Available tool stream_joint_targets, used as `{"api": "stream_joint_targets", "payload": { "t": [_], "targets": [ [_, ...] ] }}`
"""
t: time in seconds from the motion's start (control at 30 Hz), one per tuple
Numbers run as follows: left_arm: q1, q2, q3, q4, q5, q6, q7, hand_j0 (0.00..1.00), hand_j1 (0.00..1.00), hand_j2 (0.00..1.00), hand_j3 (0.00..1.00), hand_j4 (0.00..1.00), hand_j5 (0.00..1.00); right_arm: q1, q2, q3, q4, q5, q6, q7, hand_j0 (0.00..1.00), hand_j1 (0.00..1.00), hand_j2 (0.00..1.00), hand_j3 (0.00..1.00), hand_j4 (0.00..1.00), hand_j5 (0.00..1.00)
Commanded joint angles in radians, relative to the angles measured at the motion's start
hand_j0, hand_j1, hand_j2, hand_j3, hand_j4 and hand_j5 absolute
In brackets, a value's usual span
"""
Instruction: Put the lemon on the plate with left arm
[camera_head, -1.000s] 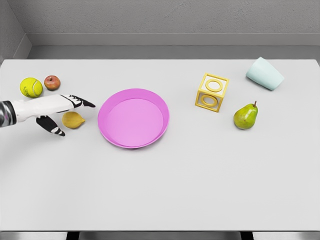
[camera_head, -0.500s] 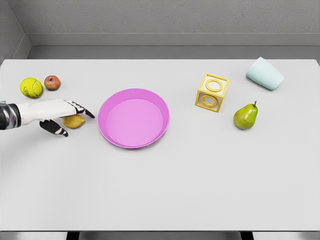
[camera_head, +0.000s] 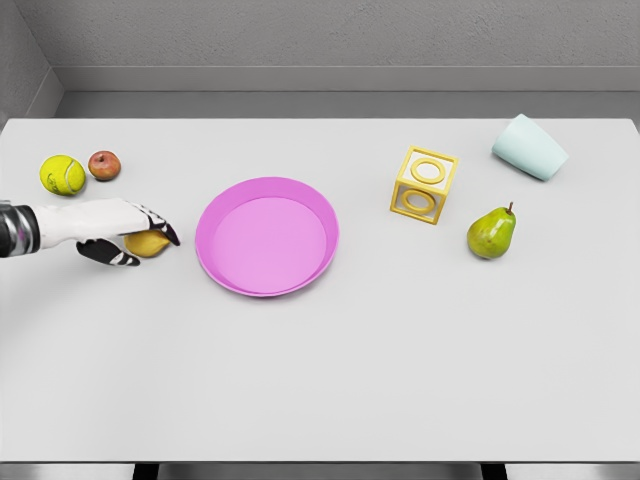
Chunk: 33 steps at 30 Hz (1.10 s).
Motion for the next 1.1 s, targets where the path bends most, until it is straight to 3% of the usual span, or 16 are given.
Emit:
{"api": "stream_joint_targets", "payload": {
  "t": [0.0, 0.13, 0.57, 0.97, 1.07],
  "targets": [
    [0.0, 0.001, -0.003, 0.0, 0.004, 0.002, 0.0, 0.59, 0.59, 0.59, 0.59, 0.59, 0.59, 0.0, 0.0, 0.0, 0.0, -0.001, 0.0, 0.0, 1.0, 1.0, 1.0, 1.0, 1.0, 1.0],
    [-0.002, 0.001, -0.001, 0.0, 0.009, 0.002, 0.0, 0.47, 0.47, 0.47, 0.47, 0.47, 0.47, 0.0, 0.0, 0.0, 0.0, -0.001, 0.0, 0.0, 1.0, 1.0, 1.0, 1.0, 1.0, 1.0],
    [-0.032, -0.004, 0.014, -0.021, 0.013, 0.002, 0.0, 0.42, 0.42, 0.42, 0.42, 0.42, 0.42, 0.0, 0.0, 0.0, 0.0, -0.001, 0.0, 0.0, 1.0, 1.0, 1.0, 1.0, 1.0, 1.0],
    [-0.043, -0.013, 0.022, -0.246, 0.021, 0.002, 0.0, 0.42, 0.42, 0.42, 0.42, 0.42, 0.42, 0.0, 0.0, 0.0, 0.0, -0.001, 0.0, 0.0, 1.0, 1.0, 1.0, 1.0, 1.0, 1.0],
    [-0.043, -0.056, 0.014, -0.266, 0.02, 0.002, 0.0, 0.42, 0.42, 0.42, 0.42, 0.42, 0.42, 0.0, 0.0, 0.0, 0.0, -0.001, 0.0, 0.0, 1.0, 1.0, 1.0, 1.0, 1.0, 1.0]
  ]
}}
